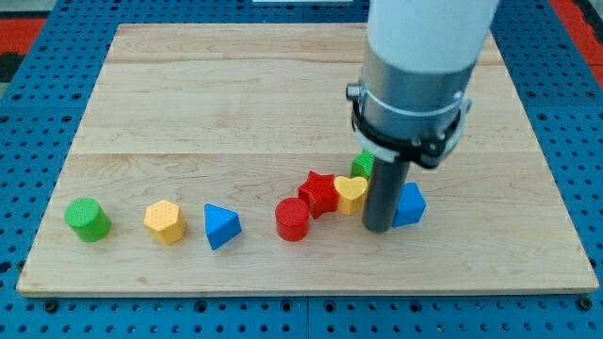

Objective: Place yellow heart to the right of red star and go away

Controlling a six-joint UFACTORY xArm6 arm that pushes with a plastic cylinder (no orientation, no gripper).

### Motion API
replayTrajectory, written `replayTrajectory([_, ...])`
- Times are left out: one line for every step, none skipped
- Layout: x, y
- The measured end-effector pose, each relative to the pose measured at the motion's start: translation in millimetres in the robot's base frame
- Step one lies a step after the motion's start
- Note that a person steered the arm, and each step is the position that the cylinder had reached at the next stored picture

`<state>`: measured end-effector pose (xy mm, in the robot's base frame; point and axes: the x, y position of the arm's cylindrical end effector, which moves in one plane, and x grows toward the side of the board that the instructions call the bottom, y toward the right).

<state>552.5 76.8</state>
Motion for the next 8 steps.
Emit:
replayTrajectory([16.8, 5.0])
replayTrajectory([39.6, -34.5])
replayTrajectory([21.4, -109.9])
replayTrajectory([4.8, -115.6])
replayTrajectory([29.1, -123.8])
replayTrajectory([20.1, -90.4])
replayTrajectory([14.7, -106.1])
replayTrajectory([-31.4, -126.7])
